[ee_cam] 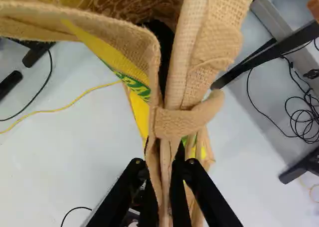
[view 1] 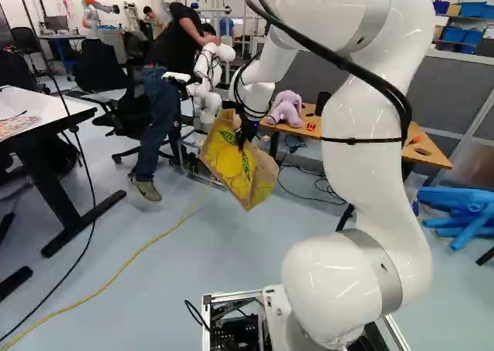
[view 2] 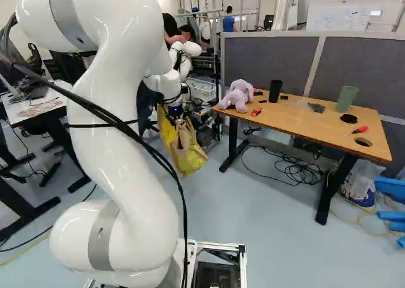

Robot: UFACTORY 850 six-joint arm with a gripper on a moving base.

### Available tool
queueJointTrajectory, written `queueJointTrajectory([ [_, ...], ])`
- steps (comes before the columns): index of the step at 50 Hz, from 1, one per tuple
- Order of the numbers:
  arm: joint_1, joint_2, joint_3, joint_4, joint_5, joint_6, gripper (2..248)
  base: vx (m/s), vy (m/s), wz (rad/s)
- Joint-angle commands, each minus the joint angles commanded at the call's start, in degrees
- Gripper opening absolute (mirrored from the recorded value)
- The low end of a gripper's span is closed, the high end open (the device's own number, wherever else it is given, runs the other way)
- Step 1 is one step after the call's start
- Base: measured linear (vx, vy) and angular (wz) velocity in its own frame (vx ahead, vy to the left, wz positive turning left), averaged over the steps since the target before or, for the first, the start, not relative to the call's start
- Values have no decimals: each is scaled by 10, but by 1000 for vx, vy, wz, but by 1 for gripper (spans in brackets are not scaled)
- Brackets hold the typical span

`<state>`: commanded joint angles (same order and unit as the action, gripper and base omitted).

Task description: Pick up the bag on the ground and place it on the table

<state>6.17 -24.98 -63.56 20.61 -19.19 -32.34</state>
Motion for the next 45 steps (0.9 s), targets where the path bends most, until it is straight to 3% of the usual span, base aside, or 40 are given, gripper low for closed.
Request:
queueJointTrajectory([
  [22, 0, 39, 12, -2, -2, 0, 22, 0, 0, 0],
  [45, 0, 78, 21, -68, -22, 0, 22, 0, 0, 0],
])
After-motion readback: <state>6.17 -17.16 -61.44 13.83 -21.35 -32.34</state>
